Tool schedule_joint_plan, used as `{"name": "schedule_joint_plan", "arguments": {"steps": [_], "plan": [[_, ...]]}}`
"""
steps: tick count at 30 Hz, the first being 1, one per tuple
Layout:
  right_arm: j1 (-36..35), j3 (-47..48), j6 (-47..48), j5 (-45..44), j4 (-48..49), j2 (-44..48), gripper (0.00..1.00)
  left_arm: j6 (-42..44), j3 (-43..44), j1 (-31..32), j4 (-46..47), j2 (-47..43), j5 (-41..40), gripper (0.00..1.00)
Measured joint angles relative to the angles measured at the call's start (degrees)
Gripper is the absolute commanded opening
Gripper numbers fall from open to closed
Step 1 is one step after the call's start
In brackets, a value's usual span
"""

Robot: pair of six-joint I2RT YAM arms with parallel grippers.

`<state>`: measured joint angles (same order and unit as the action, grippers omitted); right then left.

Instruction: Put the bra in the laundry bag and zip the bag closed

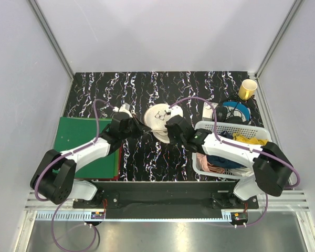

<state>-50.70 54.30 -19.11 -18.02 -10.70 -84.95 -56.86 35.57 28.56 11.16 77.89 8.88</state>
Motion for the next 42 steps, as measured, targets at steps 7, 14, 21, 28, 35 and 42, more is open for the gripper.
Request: {"name": "schedule_joint_plan", "arguments": {"steps": [7,14,21,28,35,42], "plan": [[0.0,0.0,0.9,1.3,-0.3,1.9,0.08,5.8,2.3,0.0,-3.0,-2.0,-1.7,0.00],[0.2,0.5,1.0,2.5,-1.9,1.8,0.26,8.5,2.3,-0.1,-3.7,-2.0,0.9,0.00],[1.3,2.0,1.6,2.8,-3.1,1.4,0.28,10.4,2.3,-0.3,-4.0,-2.0,4.7,0.00],[1.8,3.1,2.4,4.3,-4.7,0.4,0.02,11.6,2.3,-0.3,-4.7,-2.0,6.4,0.00],[2.0,2.5,3.4,6.4,-5.7,0.9,0.00,14.7,4.6,-0.4,-9.0,-1.9,6.3,0.00],[6.2,0.9,4.9,9.8,-5.8,2.7,0.00,18.2,7.4,-0.4,-11.1,-0.9,6.4,0.00]]}}
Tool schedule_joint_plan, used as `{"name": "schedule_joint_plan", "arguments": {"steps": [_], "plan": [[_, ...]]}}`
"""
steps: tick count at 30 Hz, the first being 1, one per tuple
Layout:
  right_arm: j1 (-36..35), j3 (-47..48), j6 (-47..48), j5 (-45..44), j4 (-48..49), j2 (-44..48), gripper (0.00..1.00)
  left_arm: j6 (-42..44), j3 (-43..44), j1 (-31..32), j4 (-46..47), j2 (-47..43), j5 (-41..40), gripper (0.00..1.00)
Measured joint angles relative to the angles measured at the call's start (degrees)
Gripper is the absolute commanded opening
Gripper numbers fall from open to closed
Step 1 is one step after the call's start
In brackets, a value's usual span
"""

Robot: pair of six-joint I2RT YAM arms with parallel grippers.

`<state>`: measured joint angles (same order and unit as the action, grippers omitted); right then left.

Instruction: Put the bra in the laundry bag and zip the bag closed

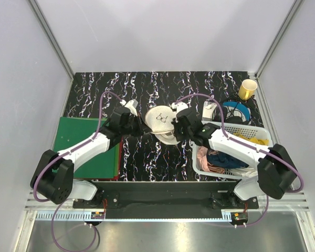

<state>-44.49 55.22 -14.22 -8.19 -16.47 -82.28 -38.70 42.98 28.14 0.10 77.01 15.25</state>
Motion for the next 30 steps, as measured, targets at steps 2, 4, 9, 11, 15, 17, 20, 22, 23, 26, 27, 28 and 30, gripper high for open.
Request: {"name": "schedule_joint_plan", "arguments": {"steps": [2,4,9,11,15,17,20,22,23,26,27,28,30], "plan": [[1.6,-0.1,0.4,1.1,0.0,0.8,0.00,0.3,0.0,0.0,-0.5,0.3,0.0,0.00],[2.2,-0.1,0.7,2.2,0.0,1.6,0.01,0.5,0.0,0.0,-0.5,0.5,0.2,0.00],[2.4,-0.1,0.5,4.9,-0.5,2.1,0.51,1.0,0.0,0.0,-0.7,0.5,0.5,0.00],[2.5,-0.1,-0.7,6.8,-1.2,2.3,0.65,1.2,0.0,0.0,-0.9,0.5,0.7,0.00],[2.9,-0.1,-5.7,10.3,-3.3,3.8,0.83,1.4,0.0,0.0,-0.7,0.5,1.3,0.00],[4.1,-0.1,-9.1,11.2,-4.2,5.1,0.85,1.4,0.0,0.0,-0.1,0.7,1.9,0.00],[8.1,0.5,-14.3,13.0,-5.1,6.4,0.85,1.4,-0.2,0.0,1.0,0.9,3.0,0.00],[10.7,1.4,-16.9,13.9,-5.4,6.1,0.79,1.3,-0.4,0.0,1.8,1.0,3.6,0.00],[12.2,2.1,-18.3,14.7,-5.5,5.6,0.77,1.3,-0.5,0.0,2.3,1.1,3.8,0.00],[14.2,3.8,-21.5,15.9,-5.7,3.5,0.74,1.4,-0.9,0.0,4.0,1.2,4.1,0.00],[14.5,4.3,-22.4,16.5,-5.7,2.7,0.71,1.4,-1.3,0.0,5.0,1.2,4.1,0.00],[14.8,4.7,-23.2,16.9,-5.7,1.8,0.70,1.5,-1.9,0.0,6.2,1.2,4.1,0.00],[15.4,5.2,-24.9,18.2,-5.7,0.0,0.67,1.9,-3.4,0.2,9.1,1.2,3.9,0.00]]}}
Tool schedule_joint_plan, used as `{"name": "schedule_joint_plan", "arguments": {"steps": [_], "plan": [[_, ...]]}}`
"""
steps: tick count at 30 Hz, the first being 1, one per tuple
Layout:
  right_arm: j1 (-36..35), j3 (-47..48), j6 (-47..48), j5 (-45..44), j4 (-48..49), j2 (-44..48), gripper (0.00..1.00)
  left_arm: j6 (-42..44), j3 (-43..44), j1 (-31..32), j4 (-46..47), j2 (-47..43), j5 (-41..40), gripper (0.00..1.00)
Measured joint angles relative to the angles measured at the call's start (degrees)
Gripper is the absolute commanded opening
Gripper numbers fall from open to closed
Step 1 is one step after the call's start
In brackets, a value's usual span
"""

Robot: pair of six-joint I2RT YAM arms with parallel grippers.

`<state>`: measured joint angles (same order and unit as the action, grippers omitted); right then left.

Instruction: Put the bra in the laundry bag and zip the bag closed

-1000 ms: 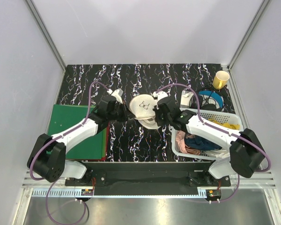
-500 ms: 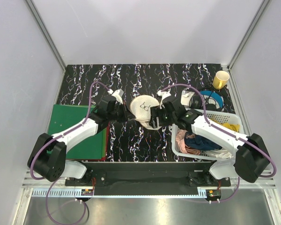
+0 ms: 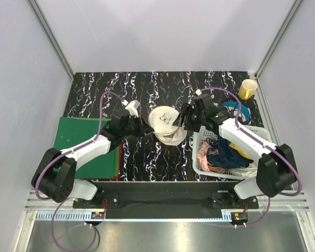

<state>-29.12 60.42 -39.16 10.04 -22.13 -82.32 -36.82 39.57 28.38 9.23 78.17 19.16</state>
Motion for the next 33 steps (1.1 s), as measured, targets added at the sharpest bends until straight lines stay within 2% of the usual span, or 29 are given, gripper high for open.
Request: {"name": "schedule_joint_plan", "arguments": {"steps": [9,10,11,13,18,23,33], "plan": [[3.2,0.0,-4.5,3.1,0.5,-3.2,0.59,4.1,-5.5,1.7,15.1,0.7,-2.0,0.00],[3.5,0.0,-4.8,3.3,0.7,-3.3,0.52,4.5,-5.7,1.7,16.5,1.0,-2.0,0.00],[3.7,0.0,-4.9,3.7,1.0,-3.5,0.49,4.9,-6.0,1.7,18.2,1.4,-2.0,0.00],[4.2,0.0,-5.4,4.6,1.9,-4.3,0.47,5.9,-6.3,1.7,21.3,2.3,-2.0,0.00],[4.9,-0.4,-6.7,6.1,3.0,-6.7,0.51,7.7,-6.3,1.7,26.2,4.3,-1.9,0.00],[5.0,-2.9,-7.4,5.9,3.4,-5.4,0.55,8.3,-6.3,1.7,28.3,4.6,-1.6,0.00],[6.5,-5.3,-8.1,5.6,5.6,-4.6,0.49,8.3,-7.0,1.7,29.7,4.5,-0.8,0.00]]}}
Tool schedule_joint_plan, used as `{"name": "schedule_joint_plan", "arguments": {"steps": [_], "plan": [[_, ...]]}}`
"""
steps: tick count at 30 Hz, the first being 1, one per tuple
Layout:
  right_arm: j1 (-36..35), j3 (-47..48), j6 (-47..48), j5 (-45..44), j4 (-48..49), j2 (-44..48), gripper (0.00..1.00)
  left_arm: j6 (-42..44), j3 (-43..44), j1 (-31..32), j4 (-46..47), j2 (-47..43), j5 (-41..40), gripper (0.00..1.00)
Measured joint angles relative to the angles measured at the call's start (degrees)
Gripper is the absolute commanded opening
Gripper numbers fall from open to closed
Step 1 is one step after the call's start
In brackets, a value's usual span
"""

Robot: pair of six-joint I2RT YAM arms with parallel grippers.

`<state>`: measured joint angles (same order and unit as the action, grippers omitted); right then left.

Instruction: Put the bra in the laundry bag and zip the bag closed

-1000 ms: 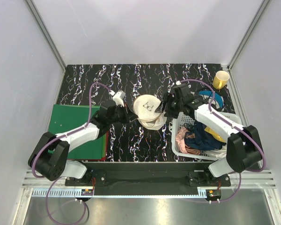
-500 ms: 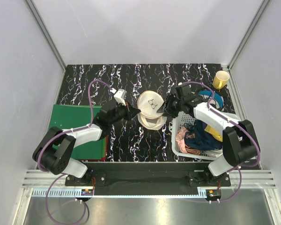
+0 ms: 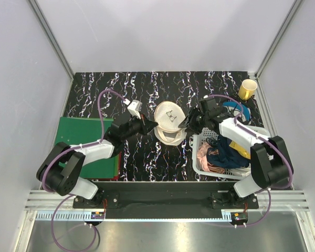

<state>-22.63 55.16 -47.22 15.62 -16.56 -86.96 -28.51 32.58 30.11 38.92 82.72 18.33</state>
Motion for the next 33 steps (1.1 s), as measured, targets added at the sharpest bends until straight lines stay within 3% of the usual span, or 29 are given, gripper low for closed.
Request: {"name": "schedule_joint_plan", "arguments": {"steps": [4,7,8,10,13,14,18,24,26,27,29,33], "plan": [[0.2,0.0,-0.7,0.4,2.2,-2.0,0.43,0.0,-0.8,0.0,0.3,0.0,0.3,0.00],[0.2,0.1,-1.1,0.6,3.5,-3.1,0.25,0.0,-1.3,0.0,0.7,-0.1,0.6,0.00],[0.3,0.1,-1.1,0.5,3.7,-3.4,0.10,0.0,-1.4,0.0,0.7,-0.1,0.6,0.00],[0.4,0.1,-1.2,0.6,3.9,-4.0,0.00,0.0,-1.5,0.0,0.7,-0.1,0.6,0.00],[0.6,0.0,-2.1,0.6,4.2,-4.0,0.00,-0.1,-1.3,0.0,-0.5,-0.4,0.6,0.45],[0.6,-0.1,-2.1,0.6,4.5,-3.9,0.00,0.2,-1.0,0.0,-2.0,-0.7,0.5,0.53],[0.6,-2.9,-2.6,0.5,6.9,-1.4,0.00,-0.3,3.7,0.0,-13.9,-2.9,-2.0,0.59],[0.6,-8.6,-4.7,0.4,13.3,3.6,0.00,-4.0,5.3,2.6,-28.0,-18.7,-8.6,0.59],[0.6,-9.8,-5.8,0.2,15.2,4.3,0.00,-5.0,5.3,5.6,-29.6,-22.3,-9.9,0.52],[0.6,-10.3,-6.4,0.0,15.9,4.6,0.00,-5.5,5.5,8.0,-30.2,-23.1,-10.5,0.42],[0.6,-11.5,-8.2,-0.4,17.4,5.6,0.00,-6.5,6.0,12.8,-30.3,-22.1,-10.7,0.36],[0.0,-13.2,-12.1,-2.7,19.0,8.2,0.00,-9.2,6.7,19.0,-28.7,-12.4,-9.3,0.36]]}}
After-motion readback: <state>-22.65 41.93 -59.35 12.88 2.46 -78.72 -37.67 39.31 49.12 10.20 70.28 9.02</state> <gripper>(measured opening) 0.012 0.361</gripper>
